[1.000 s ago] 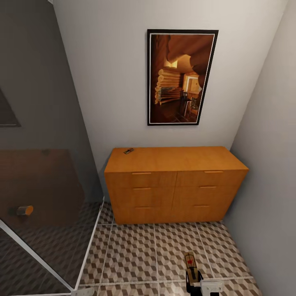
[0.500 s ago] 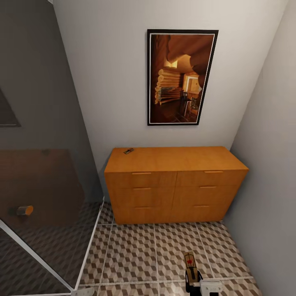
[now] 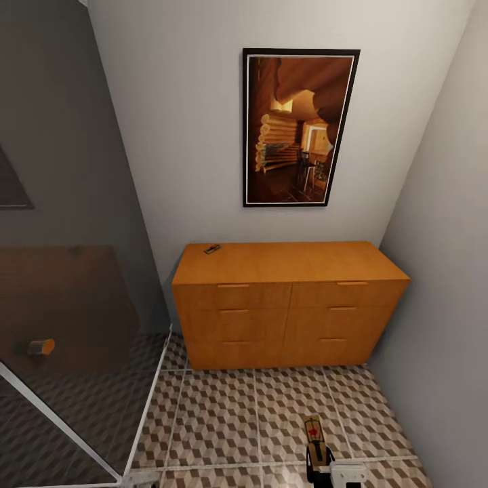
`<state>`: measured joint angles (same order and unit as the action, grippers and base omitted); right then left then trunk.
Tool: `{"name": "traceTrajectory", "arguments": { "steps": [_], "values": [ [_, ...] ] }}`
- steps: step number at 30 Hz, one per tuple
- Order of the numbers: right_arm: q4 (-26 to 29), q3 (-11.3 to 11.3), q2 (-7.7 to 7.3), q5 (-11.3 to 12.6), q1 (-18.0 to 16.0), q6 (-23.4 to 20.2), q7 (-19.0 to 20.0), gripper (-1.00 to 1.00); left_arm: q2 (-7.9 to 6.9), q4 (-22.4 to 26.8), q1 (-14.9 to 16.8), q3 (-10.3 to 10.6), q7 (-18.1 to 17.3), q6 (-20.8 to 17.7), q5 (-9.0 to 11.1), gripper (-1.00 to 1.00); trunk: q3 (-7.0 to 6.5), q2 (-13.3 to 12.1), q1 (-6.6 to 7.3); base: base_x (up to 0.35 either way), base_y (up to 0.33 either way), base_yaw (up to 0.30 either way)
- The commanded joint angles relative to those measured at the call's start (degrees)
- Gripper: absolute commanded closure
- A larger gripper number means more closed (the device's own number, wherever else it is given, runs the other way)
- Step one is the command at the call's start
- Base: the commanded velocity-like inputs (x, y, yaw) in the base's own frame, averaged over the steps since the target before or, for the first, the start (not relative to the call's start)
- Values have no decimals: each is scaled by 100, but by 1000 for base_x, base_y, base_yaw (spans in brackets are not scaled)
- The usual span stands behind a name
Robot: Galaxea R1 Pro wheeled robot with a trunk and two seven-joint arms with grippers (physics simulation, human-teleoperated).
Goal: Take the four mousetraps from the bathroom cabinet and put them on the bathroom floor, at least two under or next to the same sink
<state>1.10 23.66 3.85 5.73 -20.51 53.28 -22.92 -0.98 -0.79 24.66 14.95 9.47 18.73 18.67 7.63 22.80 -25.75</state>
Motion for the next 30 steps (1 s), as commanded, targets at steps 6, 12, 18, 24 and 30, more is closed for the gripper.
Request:
{"name": "traceTrajectory", "arguments": {
  "steps": [6, 12, 18, 24, 30],
  "values": [
    [-9, 51, -24, 69, -5, -136, -6, 100, -206, 2163, 12, 43, -7, -2563, 32, -100, 12, 12, -3, 0, 0, 0],
    [-6, 51, -32, 69, -5, -286, 4, 100, -258, 4023, 25, 36, -7, -4457, 25, -100, 12, 12, -3, 0, 0, 0],
    [-5, 51, -32, 69, -5, -317, 6, 100, -246, 5691, 221, 28, 5, -6211, 16, -100, 12, 12, -3, 0, 0, 0],
    [-5, 51, -26, 69, -5, -323, 7, 100, -234, 6442, 905, 22, 9, -7225, 15, -100, 12, 12, -3, 0, 0, 0],
    [-5, 51, -25, 69, -5, -327, 7, 100, -220, 6335, 2099, -31, 24, -7580, 22, -100, 12, 12, -3, 0, 0, 0]
  ]
}}
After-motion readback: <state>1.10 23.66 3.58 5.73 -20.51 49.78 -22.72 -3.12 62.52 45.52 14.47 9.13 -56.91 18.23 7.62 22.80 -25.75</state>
